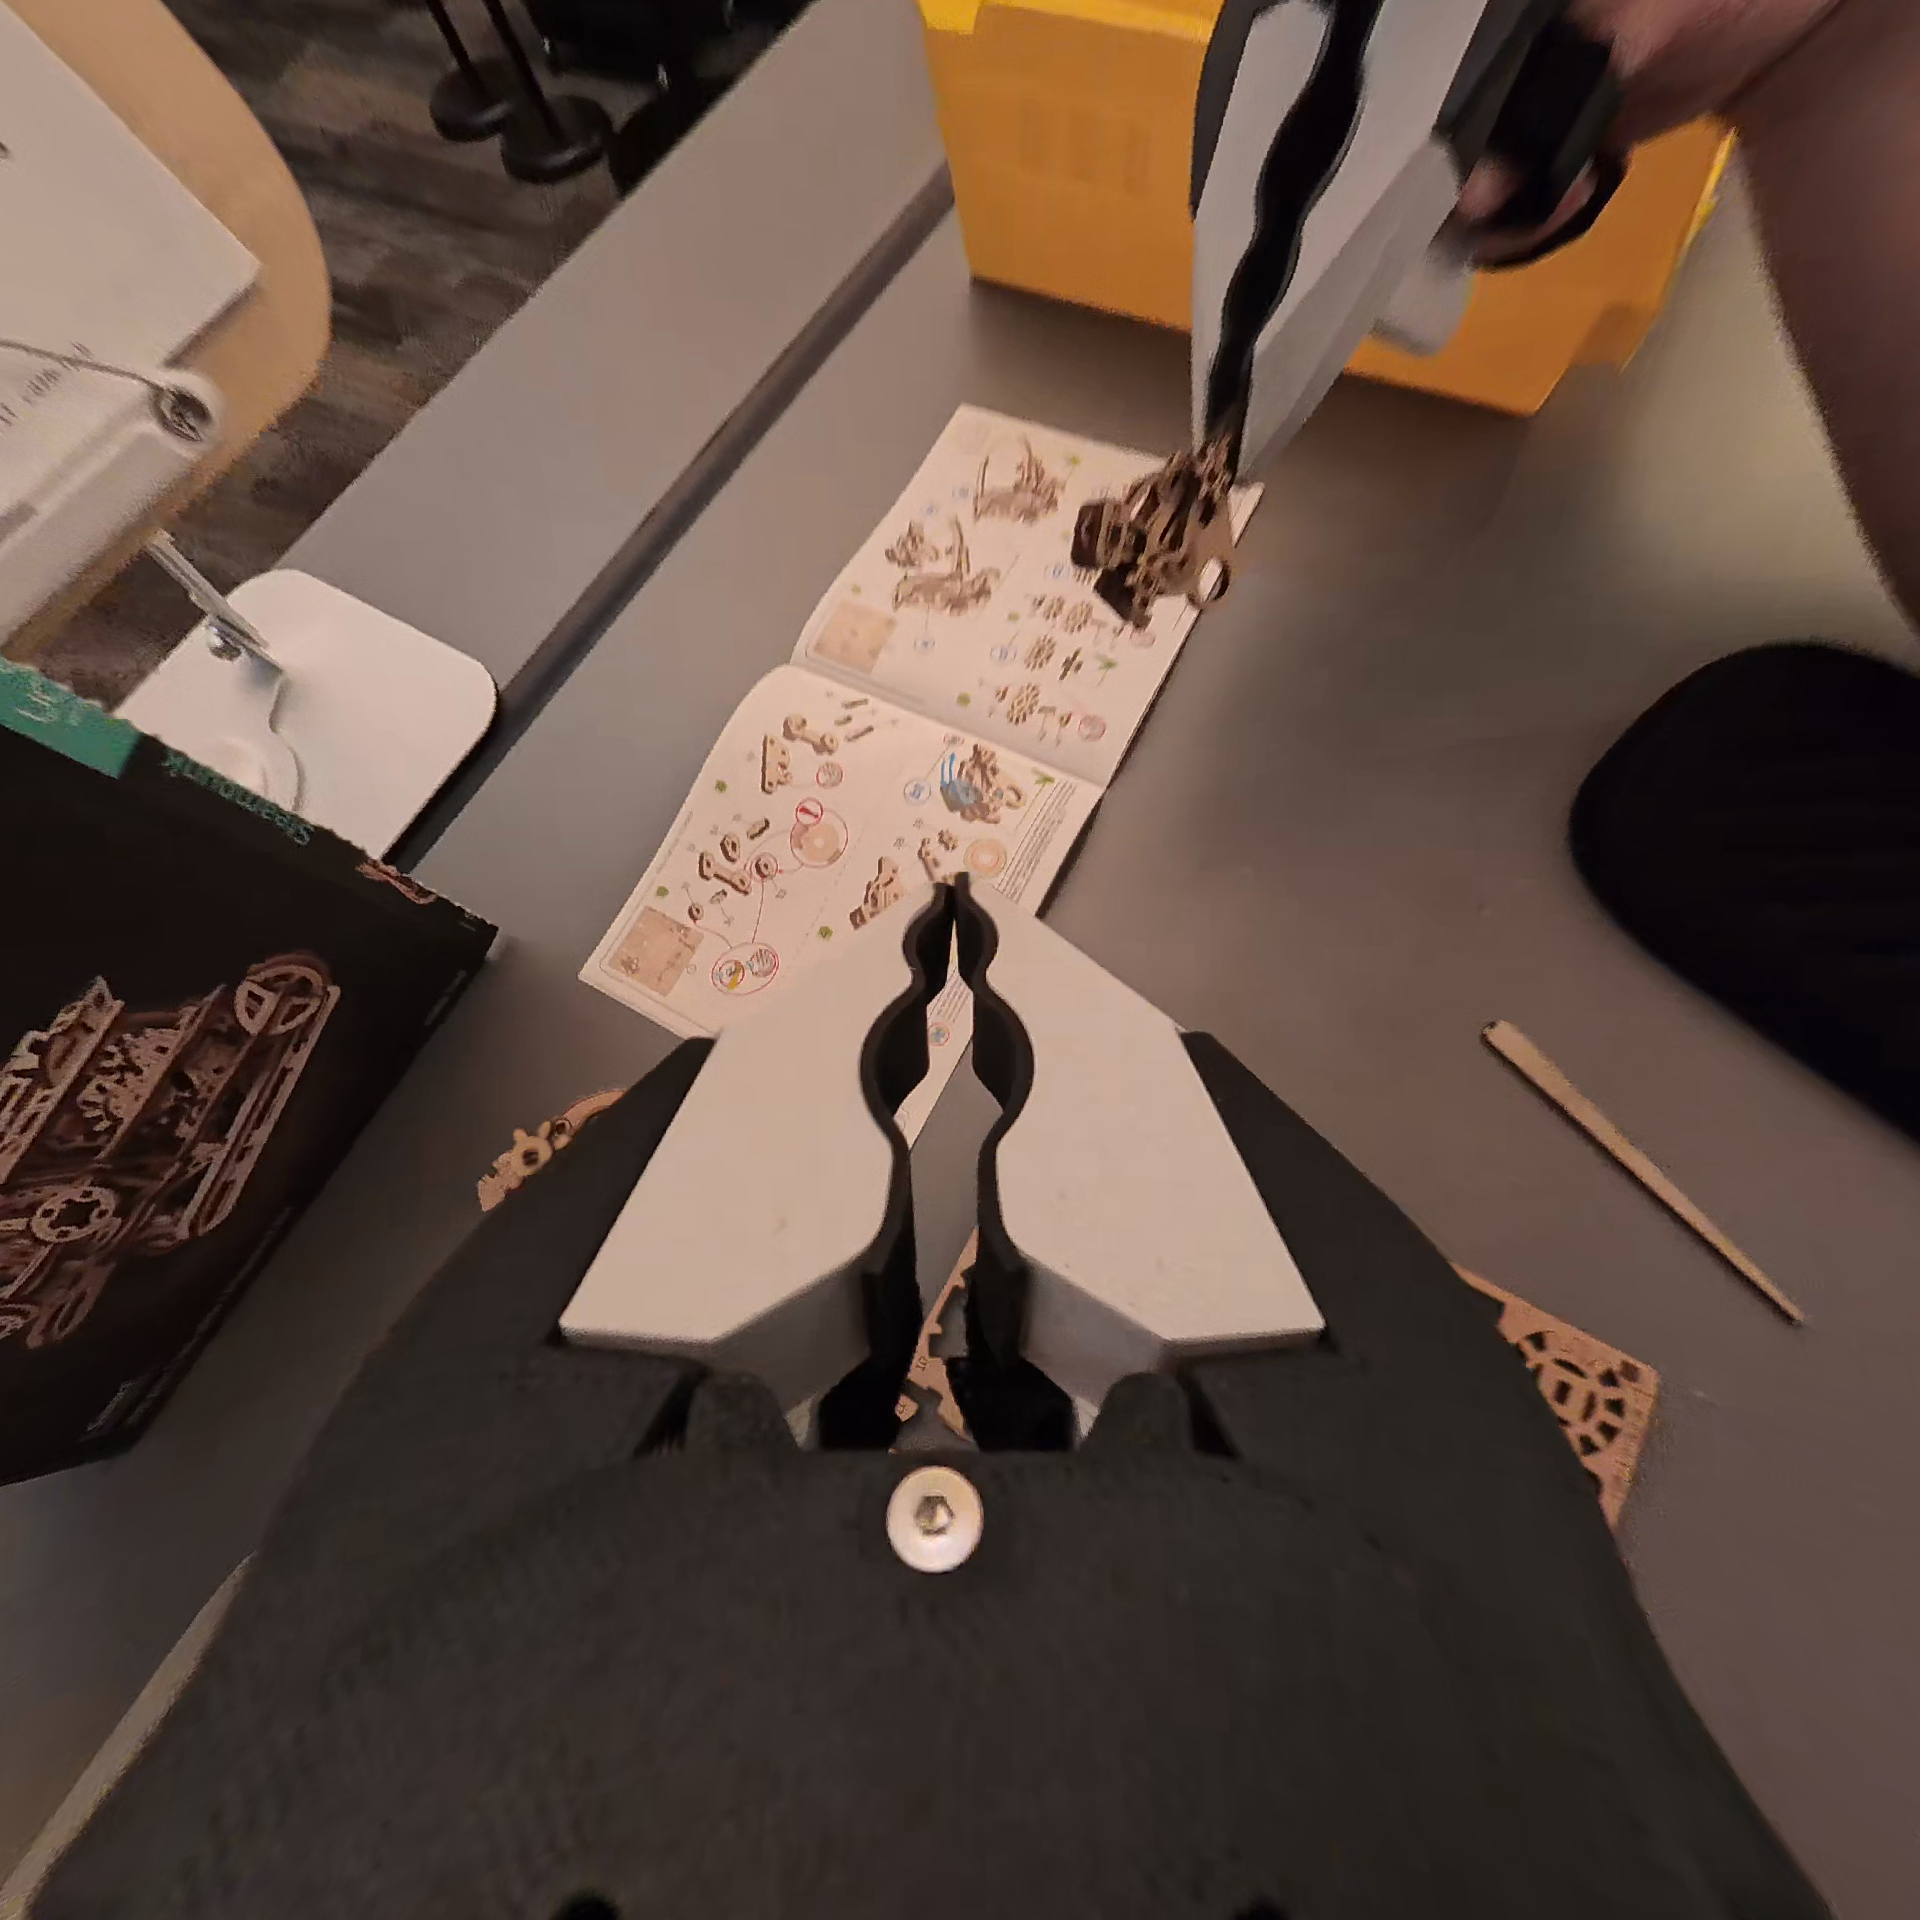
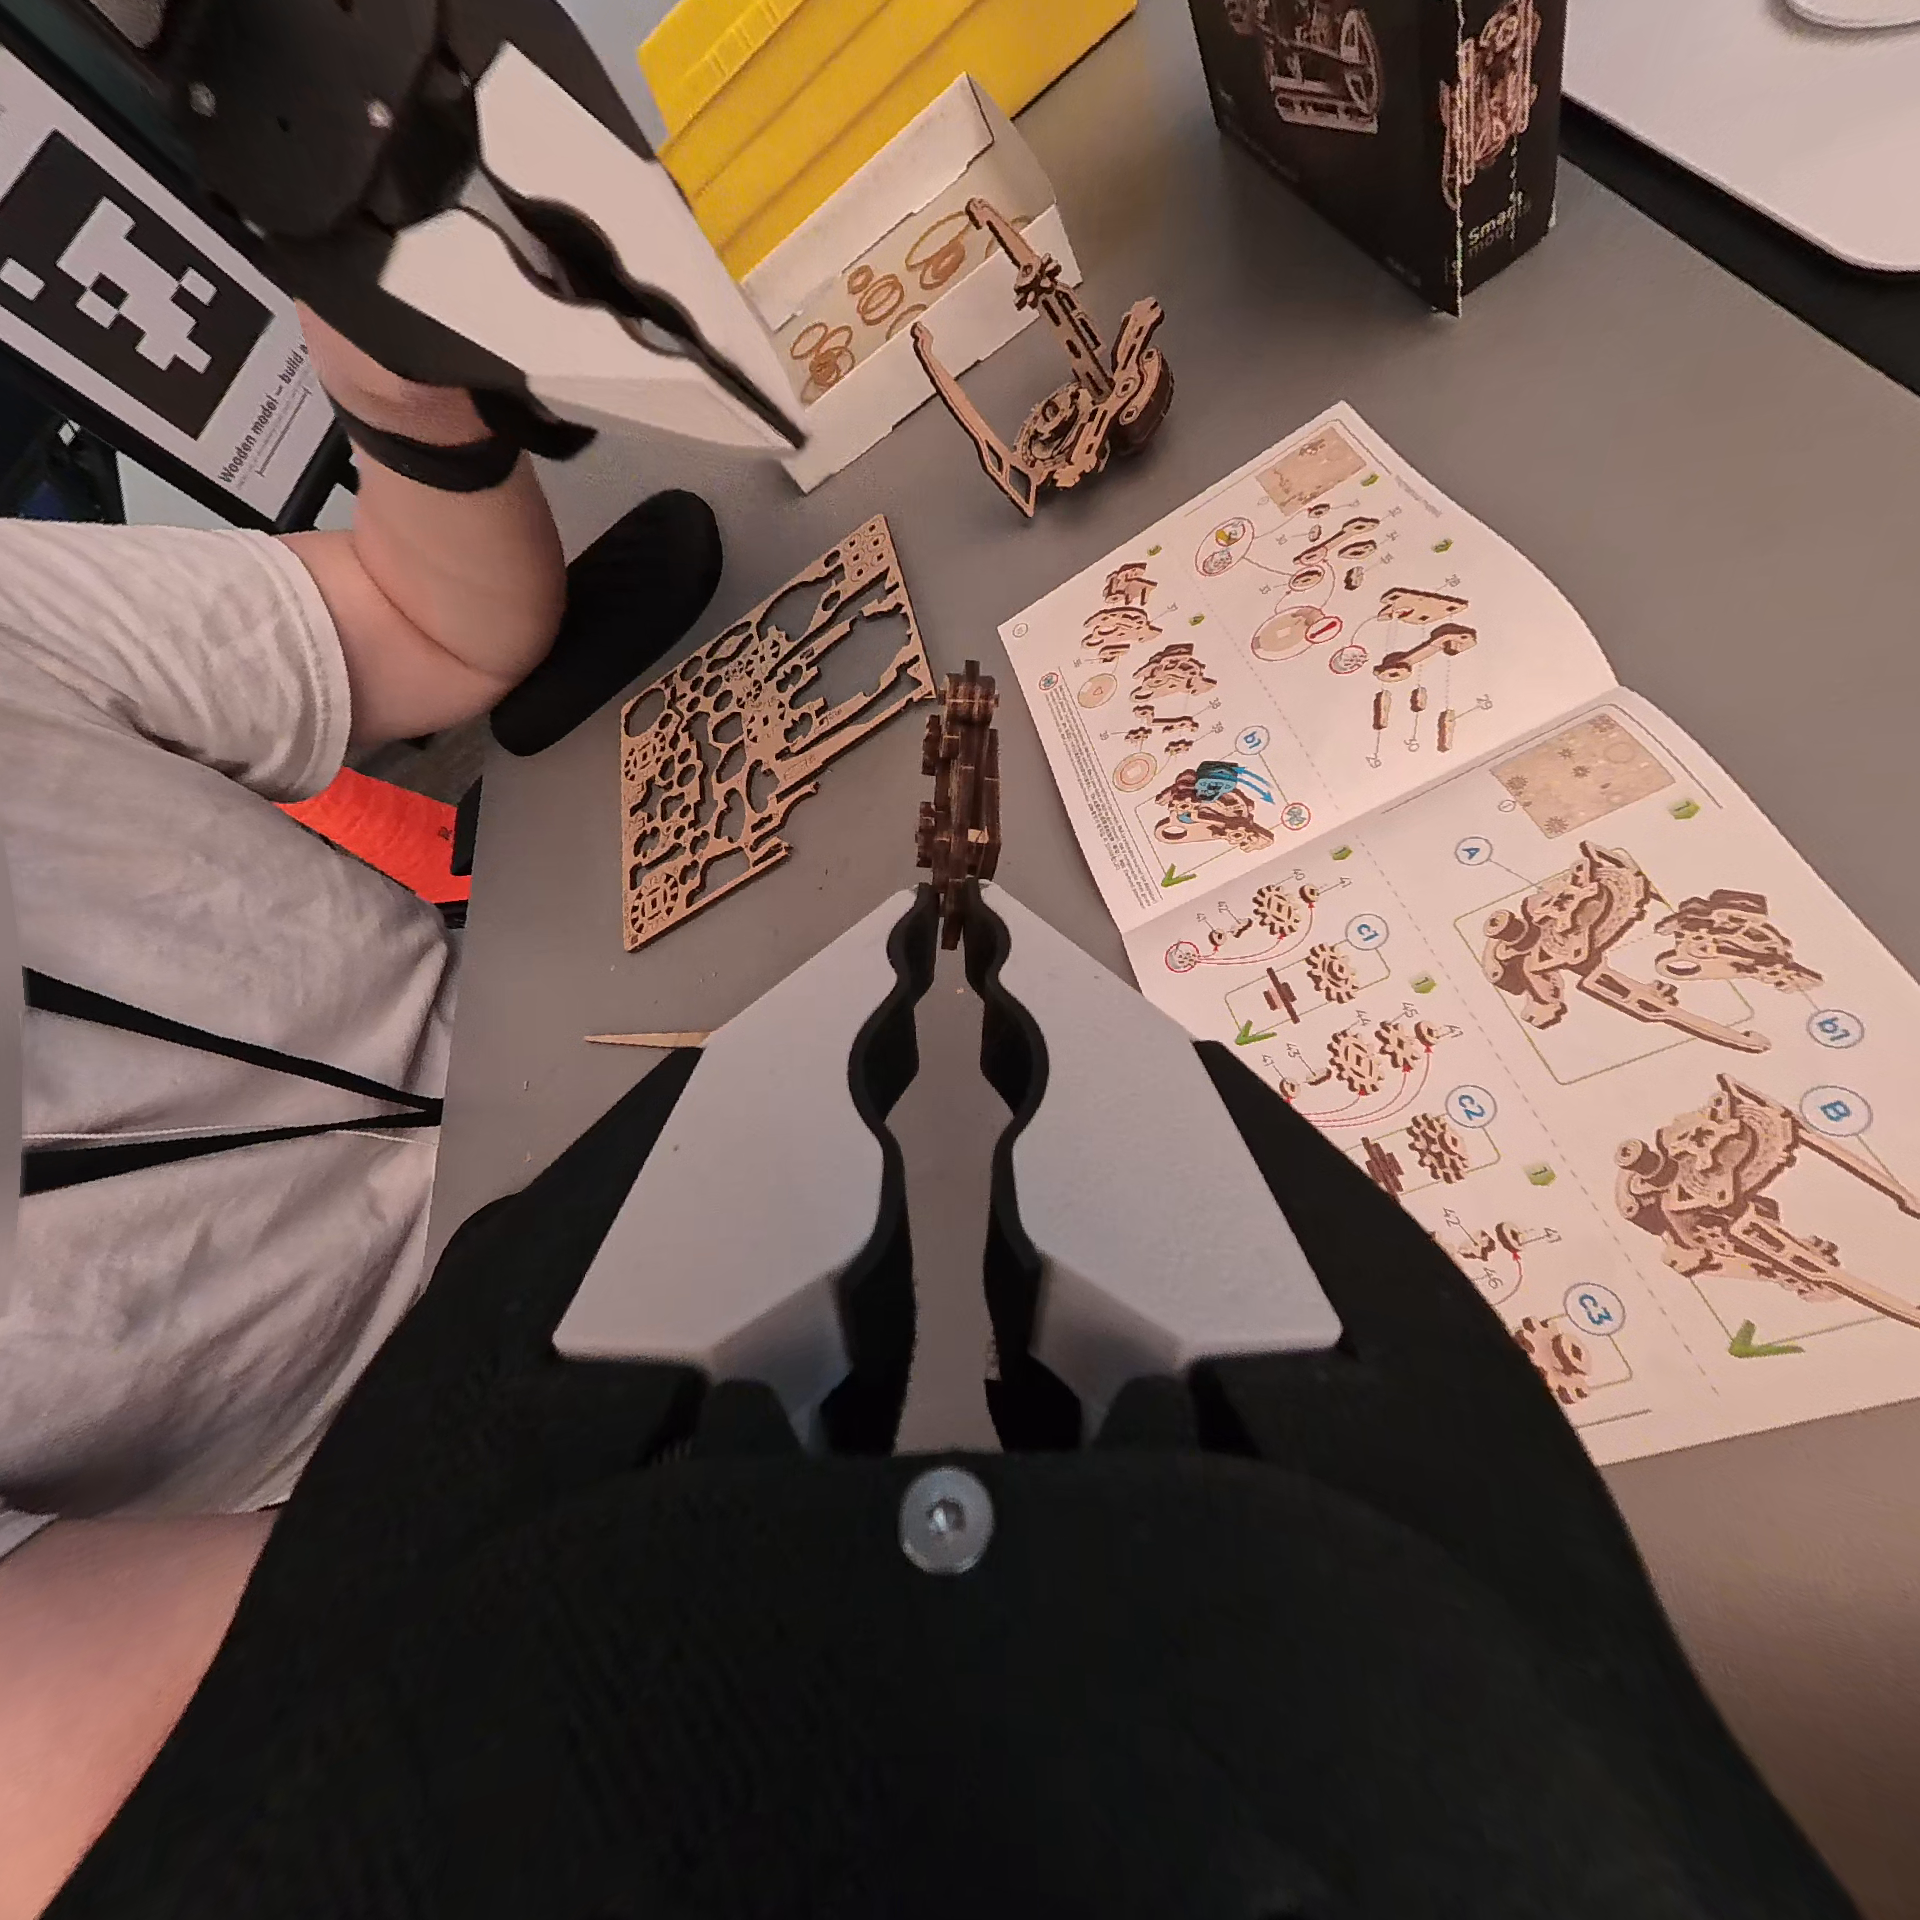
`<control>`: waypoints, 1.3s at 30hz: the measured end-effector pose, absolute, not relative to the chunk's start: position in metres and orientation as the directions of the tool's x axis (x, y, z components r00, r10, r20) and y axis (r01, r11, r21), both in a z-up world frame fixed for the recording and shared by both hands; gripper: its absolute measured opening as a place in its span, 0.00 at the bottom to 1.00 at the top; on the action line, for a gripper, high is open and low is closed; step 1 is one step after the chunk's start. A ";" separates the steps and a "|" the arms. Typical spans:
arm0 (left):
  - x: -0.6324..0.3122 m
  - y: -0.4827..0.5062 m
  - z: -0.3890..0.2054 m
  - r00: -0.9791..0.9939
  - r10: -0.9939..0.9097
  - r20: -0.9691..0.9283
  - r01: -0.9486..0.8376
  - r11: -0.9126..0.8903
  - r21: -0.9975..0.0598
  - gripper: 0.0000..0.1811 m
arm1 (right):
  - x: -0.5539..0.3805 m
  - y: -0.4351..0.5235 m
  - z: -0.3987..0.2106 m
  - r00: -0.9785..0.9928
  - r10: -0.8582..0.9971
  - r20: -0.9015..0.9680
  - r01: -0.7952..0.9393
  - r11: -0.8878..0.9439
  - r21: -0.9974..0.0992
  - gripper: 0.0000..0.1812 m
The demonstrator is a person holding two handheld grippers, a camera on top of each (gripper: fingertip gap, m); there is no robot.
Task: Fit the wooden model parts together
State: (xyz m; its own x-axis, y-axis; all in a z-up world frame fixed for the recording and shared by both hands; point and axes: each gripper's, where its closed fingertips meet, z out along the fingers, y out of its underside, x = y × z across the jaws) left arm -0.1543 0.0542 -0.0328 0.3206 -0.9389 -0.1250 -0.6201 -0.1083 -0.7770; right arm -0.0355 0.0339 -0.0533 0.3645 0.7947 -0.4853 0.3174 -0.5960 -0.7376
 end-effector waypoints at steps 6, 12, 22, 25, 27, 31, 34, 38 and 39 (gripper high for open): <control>-0.153 0.040 0.010 0.313 -0.948 -0.053 -0.480 -0.110 -0.870 0.00 | -0.037 0.034 -0.051 0.358 0.805 -0.474 0.315 -0.582 -0.750 0.02; -0.149 0.018 0.039 0.281 -0.958 -0.058 -0.401 -0.062 -0.914 0.00 | -0.040 0.033 -0.049 0.346 0.816 -0.464 0.319 -0.567 -0.759 0.02; -0.157 0.022 0.055 0.314 -0.946 -0.078 -0.362 -0.043 -0.931 0.00 | -0.041 0.033 -0.047 0.345 0.820 -0.456 0.318 -0.560 -0.766 0.02; -0.161 0.029 0.055 0.337 -0.939 -0.075 -0.357 -0.054 -0.933 0.00 | -0.041 0.034 -0.047 0.346 0.822 -0.452 0.317 -0.556 -0.768 0.02; -0.164 0.034 0.054 0.346 -0.936 -0.058 -0.351 -0.072 -0.934 0.00 | -0.042 0.033 -0.047 0.339 0.826 -0.450 0.319 -0.551 -0.771 0.02; -0.165 0.038 0.051 0.352 -0.936 -0.033 -0.345 -0.097 -0.934 0.00 | -0.043 0.033 -0.048 0.339 0.827 -0.448 0.324 -0.549 -0.770 0.02; -0.164 0.040 0.048 0.353 -0.935 -0.032 -0.351 -0.101 -0.931 0.00 | -0.041 0.033 -0.048 0.344 0.825 -0.449 0.322 -0.553 -0.769 0.02; -0.163 0.041 0.045 0.352 -0.935 -0.026 -0.357 -0.108 -0.928 0.00 | -0.039 0.033 -0.047 0.348 0.823 -0.449 0.314 -0.554 -0.772 0.02; -0.163 0.041 0.045 0.353 -0.935 -0.025 -0.359 -0.110 -0.927 0.00 | -0.039 0.033 -0.046 0.346 0.824 -0.449 0.314 -0.552 -0.772 0.02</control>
State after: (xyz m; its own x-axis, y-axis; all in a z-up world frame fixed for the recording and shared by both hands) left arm -0.1632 0.0415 0.0446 0.3530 -0.9353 -0.0253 -0.3585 -0.1102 -0.9270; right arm -0.0387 0.0330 -0.0463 0.3463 0.8240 -0.4485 0.3138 -0.5523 -0.7724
